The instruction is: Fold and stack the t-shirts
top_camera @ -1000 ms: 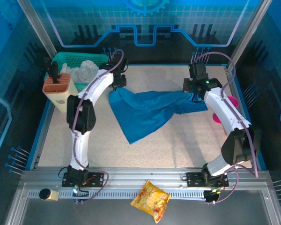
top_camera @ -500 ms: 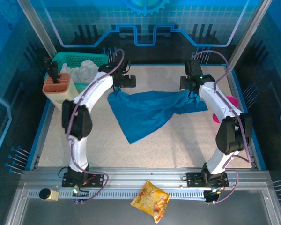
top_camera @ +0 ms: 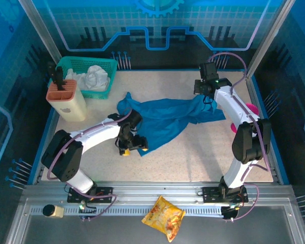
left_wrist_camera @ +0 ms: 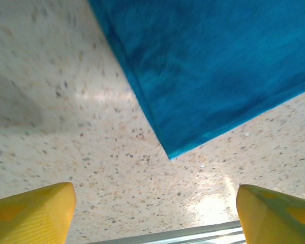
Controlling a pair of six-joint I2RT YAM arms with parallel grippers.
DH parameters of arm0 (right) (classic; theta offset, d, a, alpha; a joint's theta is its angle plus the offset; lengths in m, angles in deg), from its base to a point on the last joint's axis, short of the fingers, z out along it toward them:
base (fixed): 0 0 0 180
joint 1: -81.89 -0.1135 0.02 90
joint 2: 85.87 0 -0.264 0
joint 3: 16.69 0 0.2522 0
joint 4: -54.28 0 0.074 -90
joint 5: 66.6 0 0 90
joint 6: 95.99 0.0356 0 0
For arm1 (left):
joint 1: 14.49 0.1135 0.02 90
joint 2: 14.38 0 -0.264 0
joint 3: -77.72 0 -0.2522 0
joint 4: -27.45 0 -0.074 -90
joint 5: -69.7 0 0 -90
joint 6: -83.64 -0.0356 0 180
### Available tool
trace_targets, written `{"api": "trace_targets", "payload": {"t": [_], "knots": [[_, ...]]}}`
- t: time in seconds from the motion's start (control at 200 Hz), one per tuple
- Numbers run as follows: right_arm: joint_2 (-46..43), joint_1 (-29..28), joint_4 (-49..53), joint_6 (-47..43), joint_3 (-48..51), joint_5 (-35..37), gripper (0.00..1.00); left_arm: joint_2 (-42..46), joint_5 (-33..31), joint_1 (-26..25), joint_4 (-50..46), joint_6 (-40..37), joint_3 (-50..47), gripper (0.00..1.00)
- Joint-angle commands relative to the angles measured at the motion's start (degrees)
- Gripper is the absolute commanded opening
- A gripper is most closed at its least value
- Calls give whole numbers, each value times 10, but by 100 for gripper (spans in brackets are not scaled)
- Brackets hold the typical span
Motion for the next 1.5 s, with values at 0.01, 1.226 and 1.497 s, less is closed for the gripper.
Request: {"api": "trace_targets", "payload": {"t": [0.01,1.226,1.497], "knots": [[-26,1,-14,8,19,0,0,-5,19,-9,56,57,-3,84],[-80,48,-36,8,130,-103,2,-141,-310,-43,-173,-50,348,0],[112,81,22,-24,-130,-129,0,-3,-351,44,-247,-107,443,0]]}}
